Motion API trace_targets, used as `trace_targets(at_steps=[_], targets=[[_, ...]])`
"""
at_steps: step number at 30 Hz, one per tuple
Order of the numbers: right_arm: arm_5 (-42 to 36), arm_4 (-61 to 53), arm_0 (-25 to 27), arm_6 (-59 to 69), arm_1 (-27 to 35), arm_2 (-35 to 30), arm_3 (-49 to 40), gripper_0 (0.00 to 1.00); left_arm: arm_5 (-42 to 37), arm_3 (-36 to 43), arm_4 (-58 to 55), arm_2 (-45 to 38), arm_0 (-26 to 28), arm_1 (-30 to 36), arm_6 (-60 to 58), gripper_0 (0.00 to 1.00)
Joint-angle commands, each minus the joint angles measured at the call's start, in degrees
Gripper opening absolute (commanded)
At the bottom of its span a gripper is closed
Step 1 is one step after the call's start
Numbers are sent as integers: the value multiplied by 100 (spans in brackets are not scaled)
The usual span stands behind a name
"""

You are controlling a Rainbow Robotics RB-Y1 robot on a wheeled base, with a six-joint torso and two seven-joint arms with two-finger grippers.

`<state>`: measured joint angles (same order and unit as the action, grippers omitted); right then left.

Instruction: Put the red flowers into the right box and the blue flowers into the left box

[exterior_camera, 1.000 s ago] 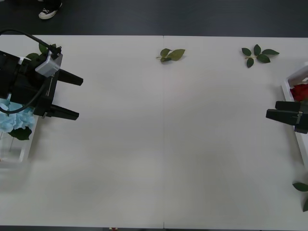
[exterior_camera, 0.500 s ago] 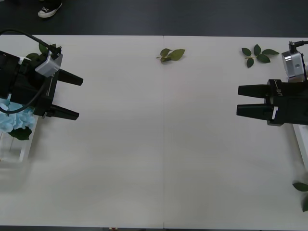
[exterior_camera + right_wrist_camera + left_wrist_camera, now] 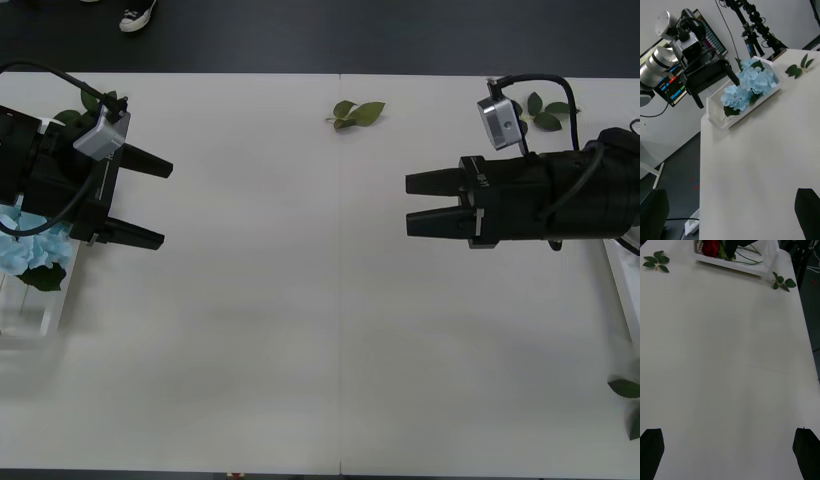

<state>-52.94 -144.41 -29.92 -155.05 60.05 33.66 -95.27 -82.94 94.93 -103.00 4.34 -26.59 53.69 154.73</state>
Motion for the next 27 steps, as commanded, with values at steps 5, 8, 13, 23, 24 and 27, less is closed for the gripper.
trace_targets(at_steps=[5,8,13,23,24,27], targets=[[-147,-8,-190,5,-186,-87,-35,98,-12,96,-10,-64,-110,221,27,100],[-155,0,-190,5,-222,-87,-35,98,-12,96,-10,-64,-110,221,27,100],[-164,35,-198,5,-230,44,-26,98,-12,96,-10,-64,-110,221,27,100],[-164,35,-198,5,-230,71,-9,98,-12,96,-10,-64,-110,221,27,100],[-164,35,-198,5,-230,71,-9,98,-12,96,-10,-64,-110,221,27,100],[-164,35,-198,5,-230,71,-9,98,-12,96,-10,-64,-110,221,27,100]])
